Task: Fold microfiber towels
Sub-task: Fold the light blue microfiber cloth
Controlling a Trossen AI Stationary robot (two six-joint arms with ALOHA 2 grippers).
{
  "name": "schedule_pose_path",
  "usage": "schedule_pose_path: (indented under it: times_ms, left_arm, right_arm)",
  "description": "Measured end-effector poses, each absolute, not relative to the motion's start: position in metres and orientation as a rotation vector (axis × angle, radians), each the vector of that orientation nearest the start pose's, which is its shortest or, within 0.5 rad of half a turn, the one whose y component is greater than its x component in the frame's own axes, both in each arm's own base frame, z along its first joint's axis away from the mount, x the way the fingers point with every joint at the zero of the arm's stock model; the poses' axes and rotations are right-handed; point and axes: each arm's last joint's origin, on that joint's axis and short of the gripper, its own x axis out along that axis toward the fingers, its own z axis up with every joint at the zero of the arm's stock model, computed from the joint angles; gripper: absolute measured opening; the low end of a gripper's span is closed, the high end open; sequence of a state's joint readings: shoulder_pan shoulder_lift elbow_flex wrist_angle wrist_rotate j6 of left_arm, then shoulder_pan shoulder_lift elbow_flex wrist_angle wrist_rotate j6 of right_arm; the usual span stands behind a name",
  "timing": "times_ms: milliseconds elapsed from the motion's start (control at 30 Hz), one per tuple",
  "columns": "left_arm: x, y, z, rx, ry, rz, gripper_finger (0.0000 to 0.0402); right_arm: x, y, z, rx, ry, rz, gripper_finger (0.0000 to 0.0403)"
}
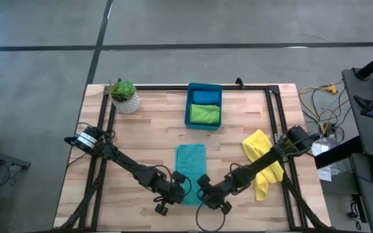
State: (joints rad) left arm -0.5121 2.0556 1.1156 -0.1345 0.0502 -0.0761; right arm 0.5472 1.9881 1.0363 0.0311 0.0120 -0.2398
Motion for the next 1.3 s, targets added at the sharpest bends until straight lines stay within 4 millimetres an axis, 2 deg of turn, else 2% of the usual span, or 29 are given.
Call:
schedule_pose_path:
  times_ms: [167, 267, 333, 400, 633, 833, 1133, 1300]
  left_arm:
    - [0.332, -0.188, 0.090, 0.182, 1.075, -0.465, 0.0000]
    - [0.332, -0.188, 0.099, 0.176, 1.050, -0.468, 0.0000]
    - [0.332, -0.187, 0.110, 0.173, 1.018, -0.464, 0.0000]
    - [0.331, -0.187, 0.126, 0.168, 0.969, -0.464, 0.0000]
    - [0.328, -0.180, 0.161, 0.122, 0.865, -0.415, 0.0000]
    - [0.319, -0.175, 0.172, 0.067, 0.829, -0.374, 0.0000]
    - [0.309, -0.171, 0.192, -0.023, 0.719, -0.429, 0.0000]
    - [0.308, -0.171, 0.189, -0.045, 0.681, -0.441, 0.0000]
  right_arm:
    - [0.321, 0.196, 0.109, -0.480, 0.838, 0.598, 0.0079]
    - [0.318, 0.193, 0.114, -0.463, 0.866, 0.578, 0.0029]
    - [0.316, 0.191, 0.118, -0.438, 0.888, 0.557, 0.0016]
    - [0.314, 0.189, 0.123, -0.416, 0.900, 0.541, 0.0014]
    - [0.310, 0.189, 0.155, -0.285, 0.842, 0.541, 0.0009]
    - [0.304, 0.187, 0.180, -0.169, 0.804, 0.565, 0.0009]
    - [0.300, 0.187, 0.183, -0.037, 0.836, 0.598, 0.0009]
    - [0.299, 0.186, 0.175, 0.024, 0.867, 0.585, 0.0009]
